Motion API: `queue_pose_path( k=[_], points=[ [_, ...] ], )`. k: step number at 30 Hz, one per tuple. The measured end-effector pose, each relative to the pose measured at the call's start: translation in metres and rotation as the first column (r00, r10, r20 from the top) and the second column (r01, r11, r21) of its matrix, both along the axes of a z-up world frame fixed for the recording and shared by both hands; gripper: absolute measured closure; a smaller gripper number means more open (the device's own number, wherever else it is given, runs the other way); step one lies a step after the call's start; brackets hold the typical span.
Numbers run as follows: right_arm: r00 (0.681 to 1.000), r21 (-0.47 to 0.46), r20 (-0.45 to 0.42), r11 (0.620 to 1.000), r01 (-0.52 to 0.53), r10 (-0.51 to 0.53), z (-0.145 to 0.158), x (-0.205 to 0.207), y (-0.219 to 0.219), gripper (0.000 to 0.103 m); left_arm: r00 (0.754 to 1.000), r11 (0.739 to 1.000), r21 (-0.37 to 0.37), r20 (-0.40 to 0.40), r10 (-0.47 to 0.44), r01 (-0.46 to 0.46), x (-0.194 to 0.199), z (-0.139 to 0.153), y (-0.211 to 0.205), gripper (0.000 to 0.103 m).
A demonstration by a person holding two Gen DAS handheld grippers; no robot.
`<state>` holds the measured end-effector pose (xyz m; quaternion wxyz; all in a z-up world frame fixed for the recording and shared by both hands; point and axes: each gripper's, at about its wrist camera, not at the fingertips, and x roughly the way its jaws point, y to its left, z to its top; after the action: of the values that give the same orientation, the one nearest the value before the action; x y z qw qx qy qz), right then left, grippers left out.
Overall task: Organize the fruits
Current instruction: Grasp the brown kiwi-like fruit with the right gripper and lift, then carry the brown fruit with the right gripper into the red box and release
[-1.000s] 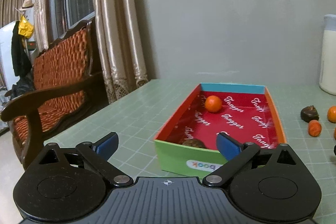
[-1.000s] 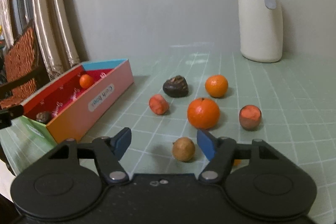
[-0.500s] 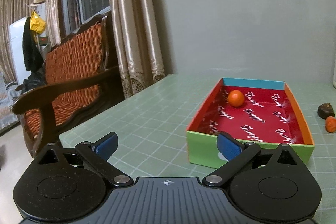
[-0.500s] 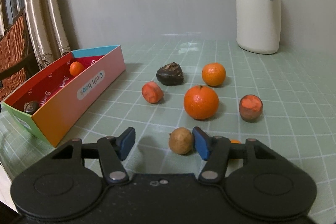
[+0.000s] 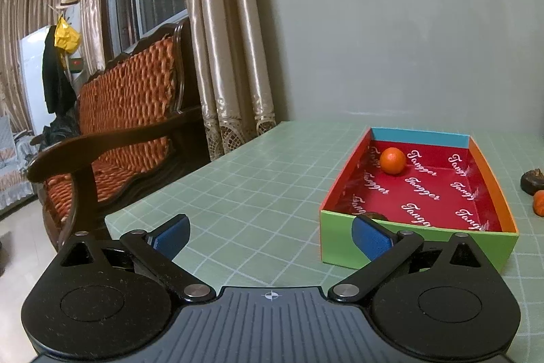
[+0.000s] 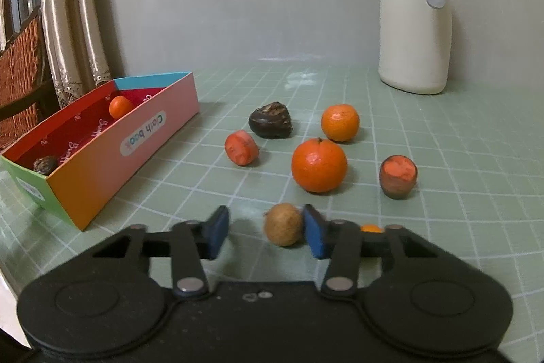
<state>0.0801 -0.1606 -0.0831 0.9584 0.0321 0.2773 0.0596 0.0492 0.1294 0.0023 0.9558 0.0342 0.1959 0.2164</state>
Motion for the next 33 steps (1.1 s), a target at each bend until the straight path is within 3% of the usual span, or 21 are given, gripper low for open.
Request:
queue_pose_path(
  k=[2, 17, 27, 33],
  points=[
    [1.0, 0.012, 0.004, 1.0, 0.01, -0.01, 0.0, -0.001, -0.004, 0.079, 1.0, 1.0, -0.001, 0.001, -0.001, 0.001, 0.0, 0.0, 0.0, 0.002],
    [0.998, 0.013, 0.054, 0.999, -0.032, 0.031, 0.009, -0.005, 0.007, 0.079, 0.998, 0.998, -0.032, 0.008, 0.054, -0.054, -0.004, 0.0, 0.018, 0.001],
    [0.98, 0.076, 0.128, 0.984, -0.161, 0.151, 0.036, -0.004, 0.042, 0.079, 0.993, 0.99, -0.068, 0.0, 0.122, -0.122, -0.012, -0.005, 0.047, 0.0],
    [0.956, 0.056, 0.158, 0.964, -0.26, 0.248, 0.05, 0.008, 0.084, 0.079, 0.99, 0.986, -0.092, -0.003, 0.142, -0.142, -0.018, -0.007, 0.062, 0.0]
  ],
)
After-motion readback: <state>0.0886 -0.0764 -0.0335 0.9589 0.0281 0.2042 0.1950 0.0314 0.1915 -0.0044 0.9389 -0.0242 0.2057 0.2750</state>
